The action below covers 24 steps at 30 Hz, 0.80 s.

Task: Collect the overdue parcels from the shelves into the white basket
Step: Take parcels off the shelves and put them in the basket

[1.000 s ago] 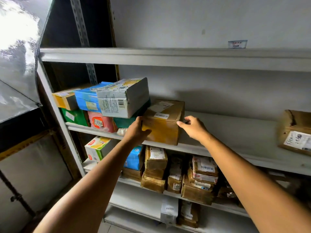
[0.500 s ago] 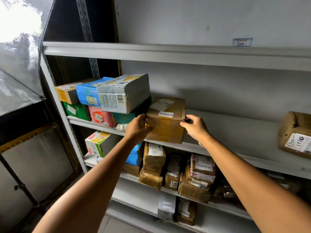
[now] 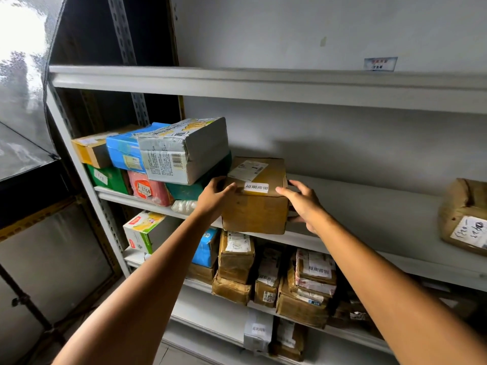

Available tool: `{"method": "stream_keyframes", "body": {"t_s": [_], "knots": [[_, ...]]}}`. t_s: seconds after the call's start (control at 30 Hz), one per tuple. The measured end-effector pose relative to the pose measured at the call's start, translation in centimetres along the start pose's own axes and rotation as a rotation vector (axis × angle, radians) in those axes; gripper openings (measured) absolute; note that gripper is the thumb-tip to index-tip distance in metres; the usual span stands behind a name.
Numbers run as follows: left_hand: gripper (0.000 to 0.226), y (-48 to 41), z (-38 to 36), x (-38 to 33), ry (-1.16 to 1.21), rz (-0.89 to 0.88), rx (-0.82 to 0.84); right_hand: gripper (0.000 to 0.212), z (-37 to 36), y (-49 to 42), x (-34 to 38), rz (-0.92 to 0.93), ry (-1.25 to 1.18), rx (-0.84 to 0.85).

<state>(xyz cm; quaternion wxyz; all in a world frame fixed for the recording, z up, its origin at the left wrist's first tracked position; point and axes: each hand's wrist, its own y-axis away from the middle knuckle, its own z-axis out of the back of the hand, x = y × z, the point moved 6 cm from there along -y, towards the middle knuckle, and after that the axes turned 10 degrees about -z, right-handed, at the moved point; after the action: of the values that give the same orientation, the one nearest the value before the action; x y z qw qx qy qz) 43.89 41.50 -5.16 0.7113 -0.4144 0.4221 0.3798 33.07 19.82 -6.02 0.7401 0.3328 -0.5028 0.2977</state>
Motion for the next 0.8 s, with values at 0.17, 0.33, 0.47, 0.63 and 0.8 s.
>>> {"method": "stream_keyframes", "body": {"t_s": [0.17,0.33,0.47,0.63,0.8], "knots": [[0.062,-0.7,-0.2,0.8,0.101,0.088,0.024,0.063,0.0,-0.2,0.0,-0.025,-0.052,0.037],[0.062,0.1,0.0,0.9,0.146,0.091,0.047,0.080,0.3,0.2,-0.4,0.011,-0.059,0.032],[0.057,2.0,0.4,1.7,0.180,0.089,0.064,0.059,0.4,1.0,-0.7,0.056,-0.056,0.041],[0.061,3.2,0.3,1.8,0.211,0.120,0.162,0.057,0.7,1.8,-1.4,0.087,-0.004,0.059],[0.069,3.8,0.1,1.7,0.265,0.132,0.209,0.069,0.7,2.4,-1.7,0.083,0.014,0.036]]}}
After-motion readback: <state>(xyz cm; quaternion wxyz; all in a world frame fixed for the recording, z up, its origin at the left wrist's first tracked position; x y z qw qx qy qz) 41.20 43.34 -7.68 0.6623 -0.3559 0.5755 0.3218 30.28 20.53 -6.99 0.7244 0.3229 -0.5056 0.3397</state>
